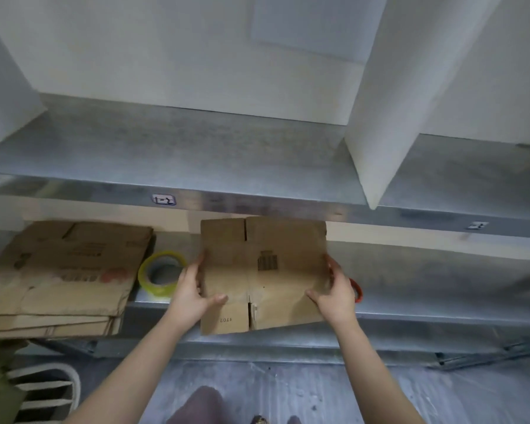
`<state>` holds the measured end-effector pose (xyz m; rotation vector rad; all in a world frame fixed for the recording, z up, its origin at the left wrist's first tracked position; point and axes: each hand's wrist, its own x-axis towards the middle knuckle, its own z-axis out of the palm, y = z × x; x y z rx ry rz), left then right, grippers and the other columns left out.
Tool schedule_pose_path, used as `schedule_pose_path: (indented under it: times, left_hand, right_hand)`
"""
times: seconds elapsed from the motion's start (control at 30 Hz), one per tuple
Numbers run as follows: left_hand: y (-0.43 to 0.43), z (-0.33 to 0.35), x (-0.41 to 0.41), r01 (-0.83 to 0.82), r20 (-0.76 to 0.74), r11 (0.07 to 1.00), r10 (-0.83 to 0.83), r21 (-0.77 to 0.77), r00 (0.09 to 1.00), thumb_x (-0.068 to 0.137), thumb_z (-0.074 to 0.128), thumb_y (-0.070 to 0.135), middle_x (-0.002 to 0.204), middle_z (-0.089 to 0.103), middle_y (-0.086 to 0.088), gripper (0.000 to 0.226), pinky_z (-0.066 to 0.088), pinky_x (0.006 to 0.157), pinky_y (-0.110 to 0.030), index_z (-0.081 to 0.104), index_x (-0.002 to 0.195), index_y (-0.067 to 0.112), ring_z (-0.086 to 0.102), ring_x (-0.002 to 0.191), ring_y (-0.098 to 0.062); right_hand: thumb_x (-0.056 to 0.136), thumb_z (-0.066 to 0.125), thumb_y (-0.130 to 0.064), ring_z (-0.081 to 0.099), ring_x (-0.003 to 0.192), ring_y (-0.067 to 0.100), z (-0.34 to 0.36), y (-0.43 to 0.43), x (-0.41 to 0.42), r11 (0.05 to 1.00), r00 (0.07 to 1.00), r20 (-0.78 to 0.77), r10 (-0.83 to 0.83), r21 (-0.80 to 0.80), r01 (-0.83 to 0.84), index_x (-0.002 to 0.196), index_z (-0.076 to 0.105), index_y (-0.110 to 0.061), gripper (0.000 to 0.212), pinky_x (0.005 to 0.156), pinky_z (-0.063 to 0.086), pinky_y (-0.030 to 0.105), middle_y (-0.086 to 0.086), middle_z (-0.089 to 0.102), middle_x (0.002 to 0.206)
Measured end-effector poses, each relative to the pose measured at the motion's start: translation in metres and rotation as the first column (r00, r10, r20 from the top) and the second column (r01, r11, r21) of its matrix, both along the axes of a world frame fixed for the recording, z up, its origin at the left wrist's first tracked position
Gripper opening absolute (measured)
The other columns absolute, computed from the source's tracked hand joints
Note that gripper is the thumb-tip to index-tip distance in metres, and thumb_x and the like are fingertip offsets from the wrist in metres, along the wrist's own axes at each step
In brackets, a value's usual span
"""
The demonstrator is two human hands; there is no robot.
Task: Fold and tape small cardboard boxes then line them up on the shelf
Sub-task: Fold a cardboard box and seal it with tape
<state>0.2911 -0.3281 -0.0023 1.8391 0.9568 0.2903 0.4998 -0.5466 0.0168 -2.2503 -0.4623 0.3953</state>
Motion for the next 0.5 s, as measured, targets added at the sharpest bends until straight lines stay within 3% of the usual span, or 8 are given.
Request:
schedule_pose_path:
  times: [0.13,0.37,0.43,0.5]
  left_hand:
    - [-0.014,0.008,0.019,-0.016,0.085,0.993,0.026,-0.116,0.996,0.066,0.087,0.033,0.155,0.029,0.003,0.113,0.031,0.114,-0.047,0.013,0.151,0.039,0.032,0.14,-0.02]
    - [-0.023,0.024,0.028,0.189,0.098,0.946,-0.168,-0.265,0.981,0.058,0.087,0.051,0.159,0.013,0.011,0.128,0.025,0.117,-0.043,-0.003,0.149,0.046,0.019,0.145,-0.013]
    - [-0.026,0.023,0.025,0.212,0.108,0.947,-0.191,-0.242,0.976,0.057,0.086,0.055,0.159,0.011,0.014,0.128,0.027,0.114,-0.041,-0.003,0.148,0.047,0.017,0.144,-0.012]
    - [-0.028,0.021,0.025,0.13,0.09,0.984,-0.12,-0.123,0.989,0.064,0.083,0.052,0.157,0.016,0.01,0.117,0.03,0.112,-0.04,0.002,0.15,0.044,0.022,0.143,-0.014]
  right_hand:
    - [0.071,0.086,-0.016,0.051,0.126,0.026,0.0,-0.004,0.004,0.999,0.999,0.032,-0.022,0.027,0.021,0.153,0.023,-0.027,0.104,0.103,0.046,0.041,0.007,0.052,0.138]
    - [0.074,0.084,-0.016,0.052,0.125,0.027,-0.002,-0.002,0.003,0.994,0.999,-0.006,-0.032,0.107,0.032,0.153,0.02,-0.027,0.102,0.103,0.048,0.046,0.008,0.046,0.141]
    - [0.075,0.083,-0.018,0.051,0.126,0.026,-0.005,-0.006,0.005,0.991,0.999,-0.033,-0.025,0.129,0.029,0.151,0.027,-0.027,0.094,0.102,0.048,0.047,0.006,0.047,0.14]
    - [0.078,0.081,-0.02,0.049,0.129,0.025,-0.009,-0.008,0.004,0.982,0.998,-0.064,-0.012,0.187,0.024,0.146,0.034,-0.023,0.083,0.105,0.046,0.044,0.004,0.049,0.14]
